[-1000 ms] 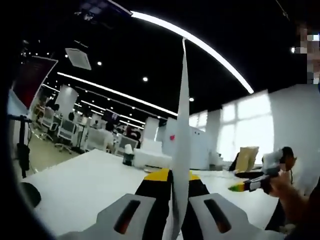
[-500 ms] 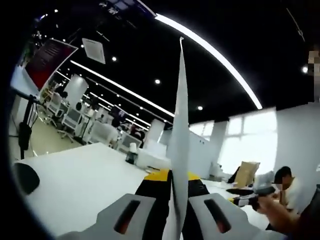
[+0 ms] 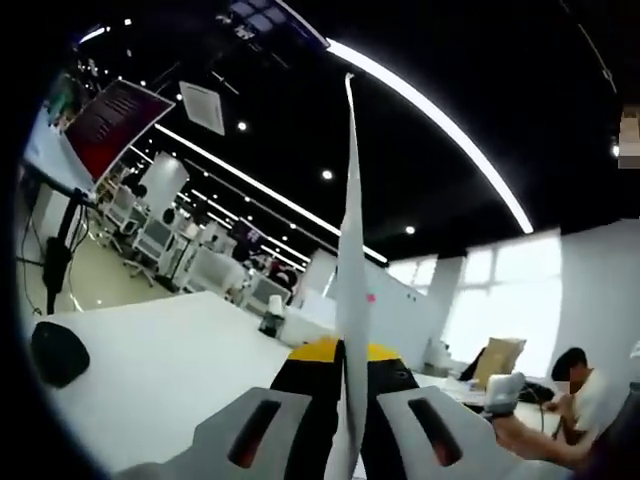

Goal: Organize the stack of printing papers by aligning and flattening the scattered papers on the table

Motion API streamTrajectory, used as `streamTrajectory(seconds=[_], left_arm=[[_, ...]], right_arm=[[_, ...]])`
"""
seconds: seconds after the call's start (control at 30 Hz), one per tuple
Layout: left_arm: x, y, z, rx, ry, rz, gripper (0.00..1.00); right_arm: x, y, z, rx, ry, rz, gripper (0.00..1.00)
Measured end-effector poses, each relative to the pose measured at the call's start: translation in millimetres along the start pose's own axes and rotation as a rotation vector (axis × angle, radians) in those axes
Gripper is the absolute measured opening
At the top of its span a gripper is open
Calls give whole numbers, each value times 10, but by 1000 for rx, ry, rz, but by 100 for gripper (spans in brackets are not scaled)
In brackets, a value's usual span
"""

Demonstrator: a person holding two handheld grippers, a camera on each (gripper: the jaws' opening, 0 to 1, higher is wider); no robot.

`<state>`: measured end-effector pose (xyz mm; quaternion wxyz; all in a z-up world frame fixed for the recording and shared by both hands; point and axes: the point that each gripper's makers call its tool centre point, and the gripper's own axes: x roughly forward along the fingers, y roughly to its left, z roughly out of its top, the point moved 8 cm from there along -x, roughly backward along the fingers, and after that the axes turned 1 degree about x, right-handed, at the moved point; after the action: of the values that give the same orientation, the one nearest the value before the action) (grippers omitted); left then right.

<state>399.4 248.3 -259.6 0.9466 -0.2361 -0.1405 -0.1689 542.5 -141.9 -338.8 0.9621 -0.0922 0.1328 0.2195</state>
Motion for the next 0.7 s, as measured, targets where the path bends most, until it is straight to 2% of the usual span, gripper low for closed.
streamTrajectory(seconds=[0.17, 0.2, 0.37, 0.53, 0.7], left_arm=[[-11, 16, 37, -55, -18, -1, 6], [-9, 13, 41, -62, -20, -3, 6], [6, -58, 73, -95, -23, -24, 6], [17, -131, 83, -102, -22, -45, 6], [13, -156, 47, -109, -9, -50, 6]], right_arm=[[142, -51, -22, -25, -2, 4, 81], [172, -68, -33, -37, 15, 1, 81], [297, -138, -21, -53, 25, -6, 82], [519, -228, -59, 1, 47, 27, 84], [615, -231, -118, 73, 55, 58, 84]])
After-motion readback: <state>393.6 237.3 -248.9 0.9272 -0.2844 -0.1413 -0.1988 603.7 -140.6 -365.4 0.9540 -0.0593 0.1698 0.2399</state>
